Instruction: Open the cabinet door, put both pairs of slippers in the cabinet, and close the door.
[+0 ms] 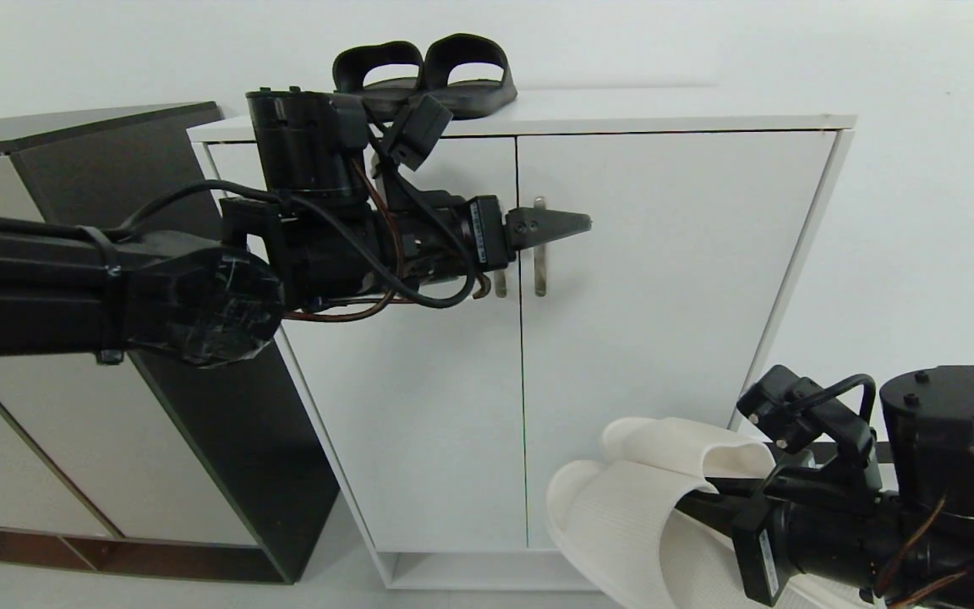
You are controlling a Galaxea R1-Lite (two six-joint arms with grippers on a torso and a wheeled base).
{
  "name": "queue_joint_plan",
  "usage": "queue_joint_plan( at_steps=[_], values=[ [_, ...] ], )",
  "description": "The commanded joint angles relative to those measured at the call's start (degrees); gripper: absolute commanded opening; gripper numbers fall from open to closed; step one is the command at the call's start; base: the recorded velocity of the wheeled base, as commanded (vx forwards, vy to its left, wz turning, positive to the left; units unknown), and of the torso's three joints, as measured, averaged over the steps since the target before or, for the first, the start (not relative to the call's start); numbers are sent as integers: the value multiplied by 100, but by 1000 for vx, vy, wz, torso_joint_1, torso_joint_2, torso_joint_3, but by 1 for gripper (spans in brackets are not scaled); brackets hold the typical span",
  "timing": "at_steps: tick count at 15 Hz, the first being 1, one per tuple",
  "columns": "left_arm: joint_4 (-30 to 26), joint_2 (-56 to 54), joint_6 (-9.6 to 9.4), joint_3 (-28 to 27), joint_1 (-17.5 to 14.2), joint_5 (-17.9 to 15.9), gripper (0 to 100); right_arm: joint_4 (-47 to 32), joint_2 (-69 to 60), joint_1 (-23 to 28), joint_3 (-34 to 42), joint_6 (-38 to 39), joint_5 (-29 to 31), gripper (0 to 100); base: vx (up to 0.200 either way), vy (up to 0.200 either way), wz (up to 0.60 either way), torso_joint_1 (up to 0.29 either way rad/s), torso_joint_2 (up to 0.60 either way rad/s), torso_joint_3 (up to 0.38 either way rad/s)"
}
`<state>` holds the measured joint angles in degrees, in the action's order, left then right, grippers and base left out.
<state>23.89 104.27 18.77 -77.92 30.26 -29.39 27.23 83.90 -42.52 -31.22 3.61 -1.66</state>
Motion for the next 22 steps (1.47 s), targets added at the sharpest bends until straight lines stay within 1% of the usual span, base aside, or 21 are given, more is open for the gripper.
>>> queue_joint_plan(
  at_steps=[1,6,9,14,15,19,21,22],
  values=[
    [1,182,4,-83,-2,4,100,1,4,-2,2,0,-1,0,0,0,0,0,0,0],
    [-8,296,4,-223,-2,4,100,1,4,-2,11,-9,-1,0,0,0,0,0,0,0],
    [-16,454,4,-408,-2,4,100,1,4,-2,11,-9,-1,0,0,0,0,0,0,0],
    [-8,525,4,-408,-2,-23,100,1,4,-2,11,-9,-10,0,0,0,0,0,0,0],
    [-8,516,4,-399,-2,-23,0,1,13,-2,11,-9,-1,0,0,0,0,0,0,0],
    [1,454,4,-382,7,-32,0,1,4,-2,19,-9,-1,0,0,0,0,0,0,0],
    [1,270,4,-197,7,-32,0,1,-5,-2,19,-9,-1,0,0,0,0,0,0,0],
    [10,138,-5,-12,7,-32,0,-8,-31,-2,19,-9,-10,0,0,0,0,0,0,0]
  ],
)
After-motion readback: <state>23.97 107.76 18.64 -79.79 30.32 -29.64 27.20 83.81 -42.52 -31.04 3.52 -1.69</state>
